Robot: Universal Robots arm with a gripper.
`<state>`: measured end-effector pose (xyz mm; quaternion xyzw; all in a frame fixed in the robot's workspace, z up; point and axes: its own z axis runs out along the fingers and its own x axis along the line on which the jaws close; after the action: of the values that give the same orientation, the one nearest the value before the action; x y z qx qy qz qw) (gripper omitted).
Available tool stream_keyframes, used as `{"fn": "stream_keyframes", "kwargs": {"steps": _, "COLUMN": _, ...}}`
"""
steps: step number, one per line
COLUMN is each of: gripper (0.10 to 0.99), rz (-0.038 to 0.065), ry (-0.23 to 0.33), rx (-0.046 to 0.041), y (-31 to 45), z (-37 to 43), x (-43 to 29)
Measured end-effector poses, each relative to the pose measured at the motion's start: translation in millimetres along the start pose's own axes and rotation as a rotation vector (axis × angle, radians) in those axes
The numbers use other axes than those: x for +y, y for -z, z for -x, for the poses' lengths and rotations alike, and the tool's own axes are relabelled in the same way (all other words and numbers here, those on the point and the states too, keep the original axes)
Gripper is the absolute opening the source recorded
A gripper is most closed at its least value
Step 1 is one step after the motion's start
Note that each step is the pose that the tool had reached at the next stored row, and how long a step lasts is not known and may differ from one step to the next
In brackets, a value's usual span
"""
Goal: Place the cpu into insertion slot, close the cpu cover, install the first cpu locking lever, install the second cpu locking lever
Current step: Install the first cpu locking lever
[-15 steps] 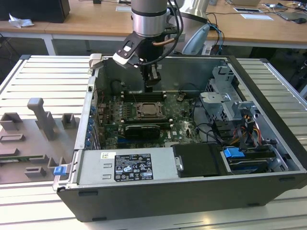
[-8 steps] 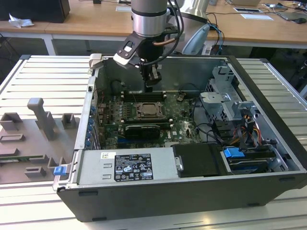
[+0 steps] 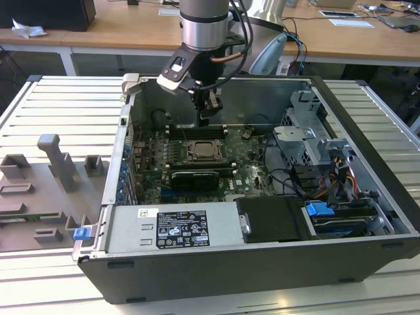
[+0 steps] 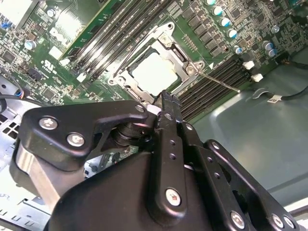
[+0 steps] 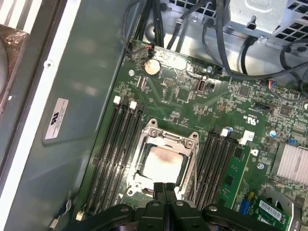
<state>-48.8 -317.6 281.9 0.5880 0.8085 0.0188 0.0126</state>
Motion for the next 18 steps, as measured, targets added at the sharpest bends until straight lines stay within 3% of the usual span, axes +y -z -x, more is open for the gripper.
{"fn": "stream_keyframes", "kwargs": {"steps": 10, "gripper": 0.106, "rz": 0.0, "ry": 0.044, "rx": 0.0027, "y": 0.0, "z": 0.0, "x": 0.0}}
{"fn": "stream_keyframes", "kwargs": {"steps": 18, "gripper": 0.106, "rz": 0.0, "ry": 0.224, "rx": 0.0108, "y": -1.3, "z": 0.0, "x": -0.1}}
